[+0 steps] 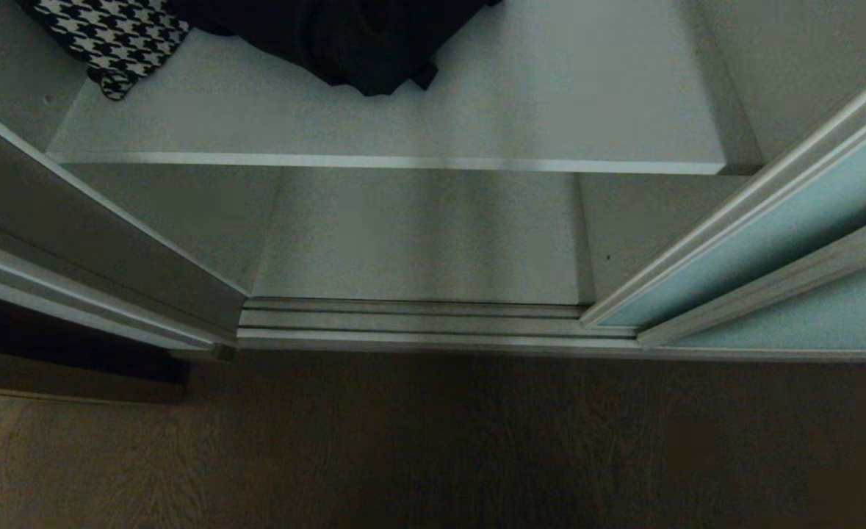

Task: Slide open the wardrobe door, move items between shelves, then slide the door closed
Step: Close the door

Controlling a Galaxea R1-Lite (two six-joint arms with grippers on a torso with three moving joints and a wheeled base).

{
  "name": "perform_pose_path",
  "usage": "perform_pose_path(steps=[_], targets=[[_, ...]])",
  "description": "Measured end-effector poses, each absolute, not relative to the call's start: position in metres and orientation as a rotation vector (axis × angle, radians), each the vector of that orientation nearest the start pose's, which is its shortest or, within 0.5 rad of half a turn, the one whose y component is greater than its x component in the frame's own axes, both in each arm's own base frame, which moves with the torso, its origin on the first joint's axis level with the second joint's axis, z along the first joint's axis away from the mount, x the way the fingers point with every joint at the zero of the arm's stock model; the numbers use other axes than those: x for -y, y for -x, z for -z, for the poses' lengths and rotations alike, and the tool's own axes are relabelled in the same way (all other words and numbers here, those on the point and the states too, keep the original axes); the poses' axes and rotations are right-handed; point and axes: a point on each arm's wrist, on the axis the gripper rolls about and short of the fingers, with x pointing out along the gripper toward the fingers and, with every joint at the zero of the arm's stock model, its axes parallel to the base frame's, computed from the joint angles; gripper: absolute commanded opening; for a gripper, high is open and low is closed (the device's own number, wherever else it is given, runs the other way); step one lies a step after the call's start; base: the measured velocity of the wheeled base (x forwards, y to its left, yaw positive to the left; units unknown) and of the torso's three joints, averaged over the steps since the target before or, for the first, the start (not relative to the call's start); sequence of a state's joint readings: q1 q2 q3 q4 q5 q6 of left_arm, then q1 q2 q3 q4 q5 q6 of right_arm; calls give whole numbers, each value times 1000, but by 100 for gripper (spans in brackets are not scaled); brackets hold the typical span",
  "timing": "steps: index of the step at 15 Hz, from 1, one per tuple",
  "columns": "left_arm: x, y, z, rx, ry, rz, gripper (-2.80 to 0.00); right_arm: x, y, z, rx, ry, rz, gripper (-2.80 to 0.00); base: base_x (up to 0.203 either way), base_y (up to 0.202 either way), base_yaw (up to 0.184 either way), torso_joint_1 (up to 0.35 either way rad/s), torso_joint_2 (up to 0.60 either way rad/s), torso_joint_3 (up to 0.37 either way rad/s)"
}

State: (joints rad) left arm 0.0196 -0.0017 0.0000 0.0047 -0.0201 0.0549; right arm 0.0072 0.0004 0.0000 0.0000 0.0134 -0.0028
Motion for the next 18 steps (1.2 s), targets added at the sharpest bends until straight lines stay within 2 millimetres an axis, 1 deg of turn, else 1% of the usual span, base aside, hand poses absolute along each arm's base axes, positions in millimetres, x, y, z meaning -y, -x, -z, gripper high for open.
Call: perform_pose_path(steps=[18], targets=[[0,23,-75,-4,-38,-18,-280,0,23,-75,0,2,-21,-280,0,0,0,0,0,0]])
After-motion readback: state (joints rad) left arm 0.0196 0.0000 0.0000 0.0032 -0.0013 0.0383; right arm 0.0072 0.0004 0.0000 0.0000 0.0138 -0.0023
